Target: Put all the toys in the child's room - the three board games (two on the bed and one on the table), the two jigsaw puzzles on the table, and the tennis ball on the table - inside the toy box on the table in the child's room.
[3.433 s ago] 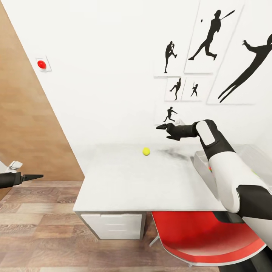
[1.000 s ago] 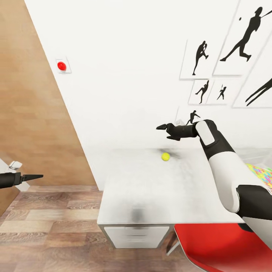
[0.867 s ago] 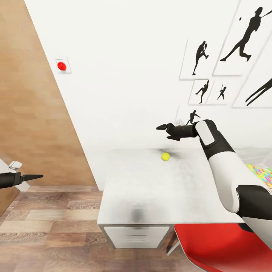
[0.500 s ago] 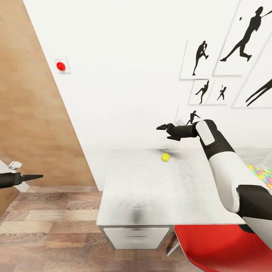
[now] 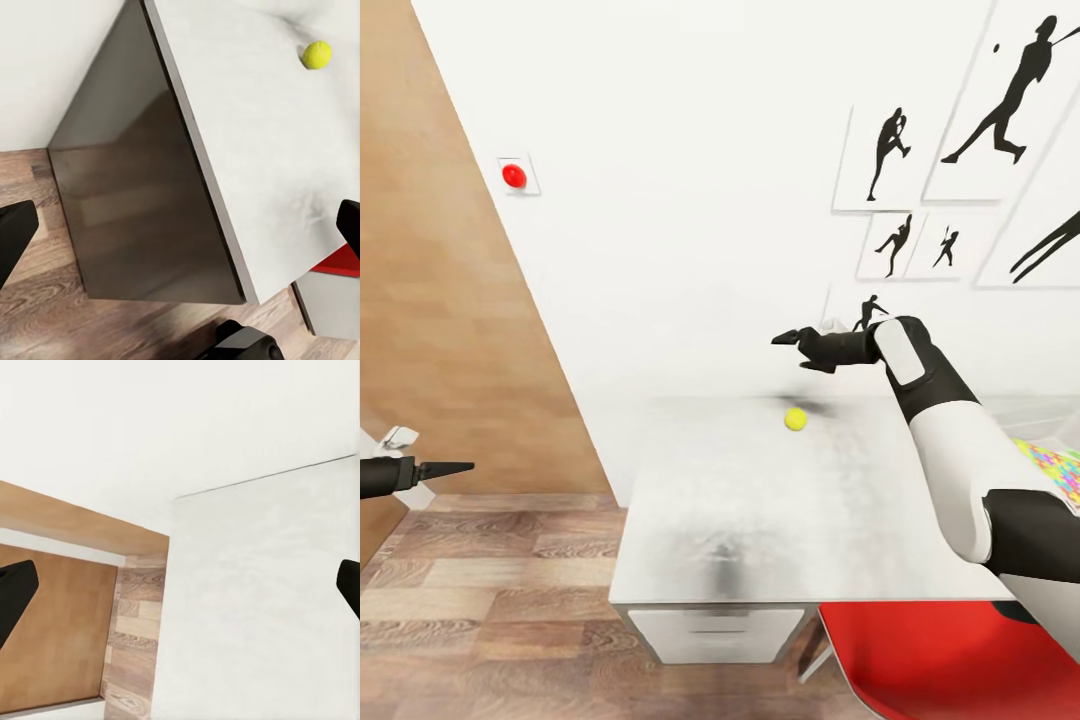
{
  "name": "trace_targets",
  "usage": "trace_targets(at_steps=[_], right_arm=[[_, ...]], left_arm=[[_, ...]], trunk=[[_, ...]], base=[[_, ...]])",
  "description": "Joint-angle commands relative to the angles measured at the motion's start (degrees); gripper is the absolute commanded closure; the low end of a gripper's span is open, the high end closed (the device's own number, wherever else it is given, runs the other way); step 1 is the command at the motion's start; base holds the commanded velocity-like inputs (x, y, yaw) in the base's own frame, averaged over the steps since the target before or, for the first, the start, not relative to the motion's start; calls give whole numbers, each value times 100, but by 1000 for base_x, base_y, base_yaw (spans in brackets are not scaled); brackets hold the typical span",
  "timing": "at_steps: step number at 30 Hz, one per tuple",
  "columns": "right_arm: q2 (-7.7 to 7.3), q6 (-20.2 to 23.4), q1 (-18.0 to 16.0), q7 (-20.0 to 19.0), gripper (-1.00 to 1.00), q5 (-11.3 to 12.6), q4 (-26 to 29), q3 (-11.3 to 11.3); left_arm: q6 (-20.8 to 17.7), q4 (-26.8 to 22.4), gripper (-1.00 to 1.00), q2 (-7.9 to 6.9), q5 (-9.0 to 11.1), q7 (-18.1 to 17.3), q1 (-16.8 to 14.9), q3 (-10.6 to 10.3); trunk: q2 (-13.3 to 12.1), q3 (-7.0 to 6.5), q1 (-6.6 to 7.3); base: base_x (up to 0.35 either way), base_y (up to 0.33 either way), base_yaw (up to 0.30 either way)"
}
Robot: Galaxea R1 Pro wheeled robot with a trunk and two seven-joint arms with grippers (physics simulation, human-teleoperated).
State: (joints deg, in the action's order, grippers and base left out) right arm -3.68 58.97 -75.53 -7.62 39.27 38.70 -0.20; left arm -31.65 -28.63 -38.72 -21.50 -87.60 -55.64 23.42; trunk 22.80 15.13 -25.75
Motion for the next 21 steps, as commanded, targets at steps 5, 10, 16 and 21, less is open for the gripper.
trace_targets(at_steps=[5, 10, 16, 21], right_arm=[[39, 18, -54, 462, -100, -217, -35, -14], [226, 47, -122, 2058, -100, -393, -72, -31], [457, 103, -207, 3199, -100, -407, -411, -49], [493, 103, -315, 3364, -100, -391, -743, -78]], left_arm=[[-59, -2, -100, 4, -62, -53, -8, 33], [-60, -2, -100, 4, -64, -53, -8, 36], [-60, -2, -100, 4, -64, -55, -8, 36], [-61, -2, -100, 4, -62, -56, -8, 39]], trunk=[[12, 11, -3], [12, 11, -3], [12, 11, -3], [12, 11, -3]], base=[[1, -39, 0], [0, -8, 0], [0, -1, 0], [0, 0, 0]])
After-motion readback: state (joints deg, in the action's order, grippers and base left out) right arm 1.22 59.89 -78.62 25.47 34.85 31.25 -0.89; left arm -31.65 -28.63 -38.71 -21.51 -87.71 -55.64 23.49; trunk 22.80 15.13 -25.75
